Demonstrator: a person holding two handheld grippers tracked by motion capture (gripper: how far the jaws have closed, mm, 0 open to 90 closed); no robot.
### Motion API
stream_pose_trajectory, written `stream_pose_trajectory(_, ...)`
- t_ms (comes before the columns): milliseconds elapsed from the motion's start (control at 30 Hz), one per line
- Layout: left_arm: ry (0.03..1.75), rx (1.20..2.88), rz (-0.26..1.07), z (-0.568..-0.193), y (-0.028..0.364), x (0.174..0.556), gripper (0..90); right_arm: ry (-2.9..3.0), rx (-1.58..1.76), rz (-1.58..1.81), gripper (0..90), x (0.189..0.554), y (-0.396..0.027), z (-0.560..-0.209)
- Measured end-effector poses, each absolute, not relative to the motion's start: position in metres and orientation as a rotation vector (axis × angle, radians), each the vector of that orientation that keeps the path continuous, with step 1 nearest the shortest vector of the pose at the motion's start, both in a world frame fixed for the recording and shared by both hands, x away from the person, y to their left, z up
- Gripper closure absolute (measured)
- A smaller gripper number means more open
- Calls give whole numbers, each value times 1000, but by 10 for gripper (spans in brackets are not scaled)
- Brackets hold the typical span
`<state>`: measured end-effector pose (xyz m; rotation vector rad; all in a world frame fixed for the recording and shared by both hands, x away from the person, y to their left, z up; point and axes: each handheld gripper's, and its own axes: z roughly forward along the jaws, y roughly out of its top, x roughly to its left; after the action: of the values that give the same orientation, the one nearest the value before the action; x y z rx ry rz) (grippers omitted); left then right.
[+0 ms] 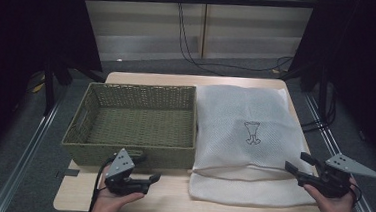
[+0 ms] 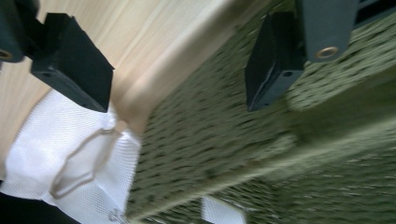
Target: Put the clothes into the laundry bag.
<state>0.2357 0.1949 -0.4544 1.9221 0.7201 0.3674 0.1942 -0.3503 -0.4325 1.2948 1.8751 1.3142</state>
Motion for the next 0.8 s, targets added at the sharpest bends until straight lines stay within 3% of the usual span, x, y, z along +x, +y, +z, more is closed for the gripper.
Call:
stream_pose_trajectory(367, 830, 1838, 464, -455, 248, 226, 161, 1874, 1273, 1375, 204, 189, -305, -429)
stream_pose_trajectory(800, 1025, 1692, 539, -464, 298, 221, 123, 1871, 1306, 1356, 190, 161, -308, -453)
